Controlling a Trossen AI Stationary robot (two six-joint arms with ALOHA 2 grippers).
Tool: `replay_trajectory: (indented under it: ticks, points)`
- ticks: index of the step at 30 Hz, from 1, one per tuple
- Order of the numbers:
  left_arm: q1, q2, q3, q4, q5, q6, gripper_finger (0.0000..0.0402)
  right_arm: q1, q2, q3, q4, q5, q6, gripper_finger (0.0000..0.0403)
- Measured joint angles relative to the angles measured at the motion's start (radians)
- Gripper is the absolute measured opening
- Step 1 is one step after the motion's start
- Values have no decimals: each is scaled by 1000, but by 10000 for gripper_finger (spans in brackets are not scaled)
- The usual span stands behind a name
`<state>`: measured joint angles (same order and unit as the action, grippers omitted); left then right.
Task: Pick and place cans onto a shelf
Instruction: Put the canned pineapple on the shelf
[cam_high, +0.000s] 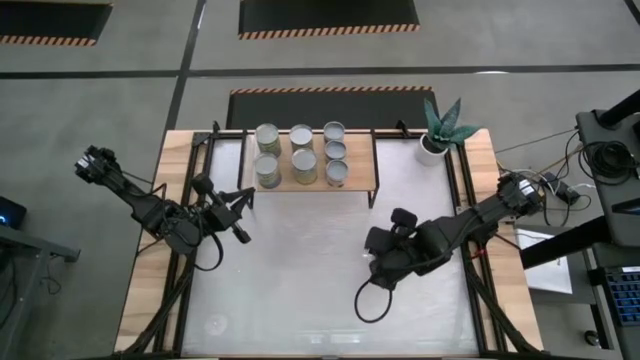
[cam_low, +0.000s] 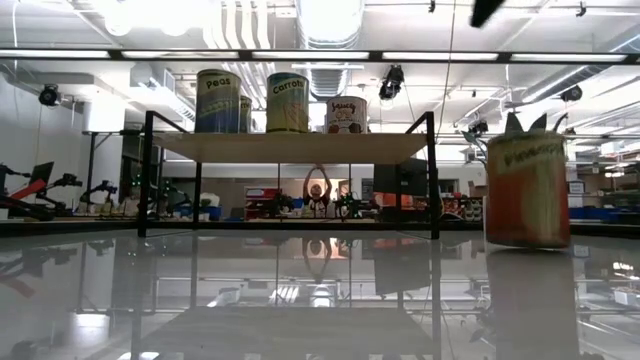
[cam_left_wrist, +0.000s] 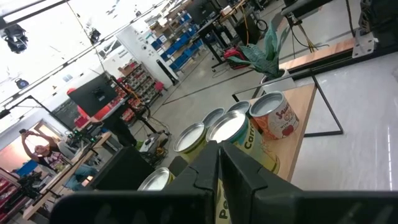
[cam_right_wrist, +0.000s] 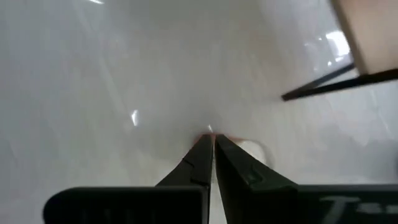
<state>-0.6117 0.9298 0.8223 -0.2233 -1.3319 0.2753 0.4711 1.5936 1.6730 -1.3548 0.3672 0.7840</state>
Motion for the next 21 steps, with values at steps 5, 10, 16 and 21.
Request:
replay_trajectory:
  ticks: [5, 10, 16, 21]
  points:
    - [0, 0, 0, 0, 0, 0, 0, -15, -1, 32, -48, 9, -19, 8]
    - [0, 0, 0, 1, 7, -5, 0, -13, -13, -101, -56, -24, -30, 8]
    - [0, 0, 0, 7, 189, -77, 0, 42, -126, -332, 15, 23, -87, 8]
    - [-1, 55, 0, 72, 366, -189, 0, 75, -381, -589, 230, 54, -110, 8]
